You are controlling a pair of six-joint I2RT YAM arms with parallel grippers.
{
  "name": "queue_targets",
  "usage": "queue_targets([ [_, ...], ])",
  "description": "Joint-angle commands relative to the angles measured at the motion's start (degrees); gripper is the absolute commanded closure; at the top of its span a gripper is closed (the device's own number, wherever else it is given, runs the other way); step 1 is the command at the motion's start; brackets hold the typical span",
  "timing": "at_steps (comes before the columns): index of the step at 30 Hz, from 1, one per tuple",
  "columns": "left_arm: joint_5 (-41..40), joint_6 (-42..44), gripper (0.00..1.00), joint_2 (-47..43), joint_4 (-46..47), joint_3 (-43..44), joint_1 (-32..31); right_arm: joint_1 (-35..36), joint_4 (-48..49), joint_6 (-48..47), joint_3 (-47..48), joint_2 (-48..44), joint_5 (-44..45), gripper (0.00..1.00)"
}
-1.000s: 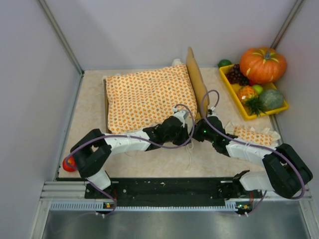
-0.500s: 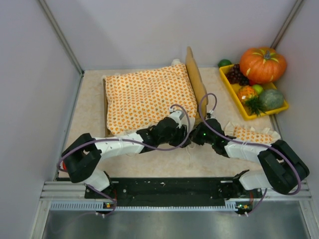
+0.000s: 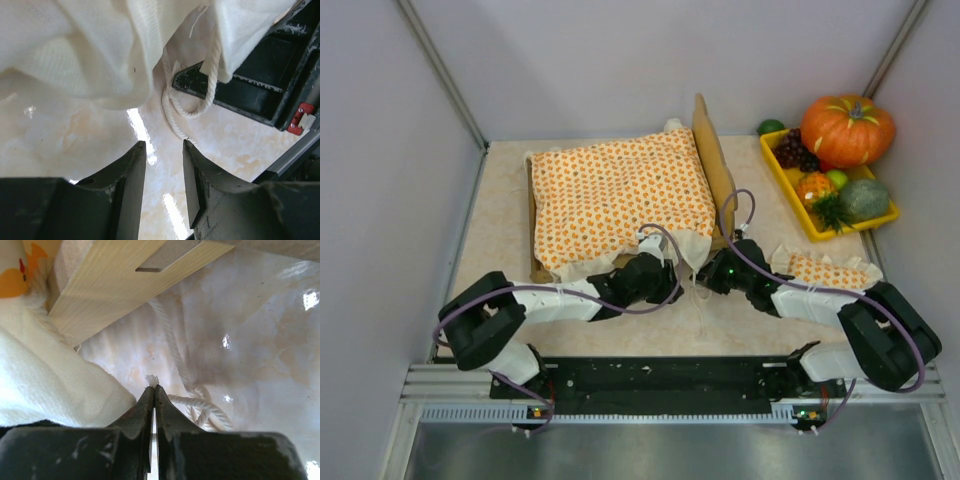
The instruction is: Set up the pet bed
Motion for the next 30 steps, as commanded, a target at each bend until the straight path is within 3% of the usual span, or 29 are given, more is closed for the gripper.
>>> queue_targets([
  [1,-1.06,-1.96,0.60,2.42,11.30,-0.65,-0.25,0.61,0.91,-0.33,0.73,-2.46,-4.46,1.00],
  [30,-0.26,-3.99,0.55,9.71,23.44,-1.89,0.45,-0.27,0.12,2.66,1.35,-7.12,-11.67,1.00],
])
